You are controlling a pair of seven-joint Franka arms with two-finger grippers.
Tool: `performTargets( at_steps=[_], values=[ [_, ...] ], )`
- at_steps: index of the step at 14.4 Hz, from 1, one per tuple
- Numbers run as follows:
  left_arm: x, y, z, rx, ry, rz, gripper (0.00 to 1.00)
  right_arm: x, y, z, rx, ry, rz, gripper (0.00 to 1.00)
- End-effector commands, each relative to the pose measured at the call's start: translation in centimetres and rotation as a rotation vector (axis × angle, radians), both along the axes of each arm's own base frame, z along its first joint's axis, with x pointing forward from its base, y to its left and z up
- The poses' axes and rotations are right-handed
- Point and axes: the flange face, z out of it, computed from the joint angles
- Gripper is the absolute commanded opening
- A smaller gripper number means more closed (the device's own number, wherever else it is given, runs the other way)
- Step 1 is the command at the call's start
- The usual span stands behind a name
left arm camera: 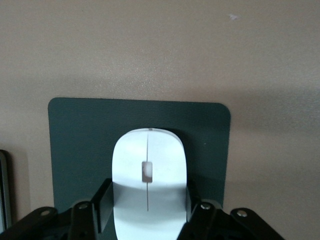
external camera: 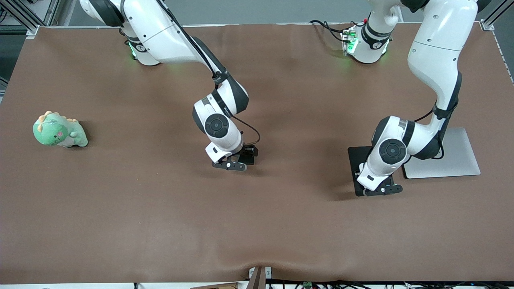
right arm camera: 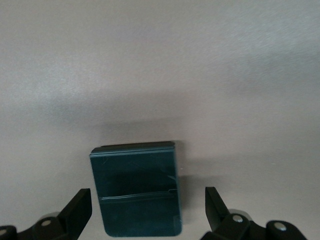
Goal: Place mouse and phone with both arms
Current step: 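Lower the mouse onto the pad while the right gripper grasps the phone, then raise the open left gripper away while the right gripper lifts the phone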
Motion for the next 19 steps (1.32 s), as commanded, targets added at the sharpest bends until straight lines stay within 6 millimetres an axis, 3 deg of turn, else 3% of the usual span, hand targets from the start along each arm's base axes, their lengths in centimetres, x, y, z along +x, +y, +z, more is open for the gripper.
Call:
performTargets(
  at_steps=[1, 3, 5, 9, 11, 12, 16, 19],
  values=[
    [0.1, -0.2, 0.5, 0.004, -0.018, -0.027, 1.00, -0.4, 1.0, -0.8, 0.005, 0.008, -0.044, 1.00],
    [0.2, -0.5, 2.3, 0.003, -0.033, -0.016, 1.00, -0.9, 1.7, -1.1, 0.009, 0.003, -0.035, 1.00],
    [-0.5, -2.7, 5.6, 0.013, -0.010, -0.023, 1.00, -1.1, 1.8, -1.7, 0.001, 0.011, -0.042, 1.00],
    [-1.7, -4.7, 16.6, 0.045, -0.044, -0.047, 1.00, -2.4, 2.9, -2.9, -0.015, 0.022, -0.042, 1.00],
    [-2.5, -4.5, 22.6, 0.057, -0.105, -0.039, 1.00, -2.1, 3.0, -2.5, -0.018, 0.004, -0.001, 0.26],
    [-2.8, -4.3, 25.1, 0.067, -0.116, -0.044, 1.00, -1.5, 3.0, -1.9, -0.009, 0.002, -0.010, 0.00],
    [-3.1, -3.2, 35.1, 0.064, -0.039, -0.078, 1.00, 0.0, 2.6, 0.7, -0.010, 0.021, -0.025, 0.00],
    [-4.0, -2.4, 40.9, 0.028, -0.042, -0.067, 1.00, 2.3, -0.6, 2.6, -0.029, 0.042, -0.064, 0.00]
  ],
)
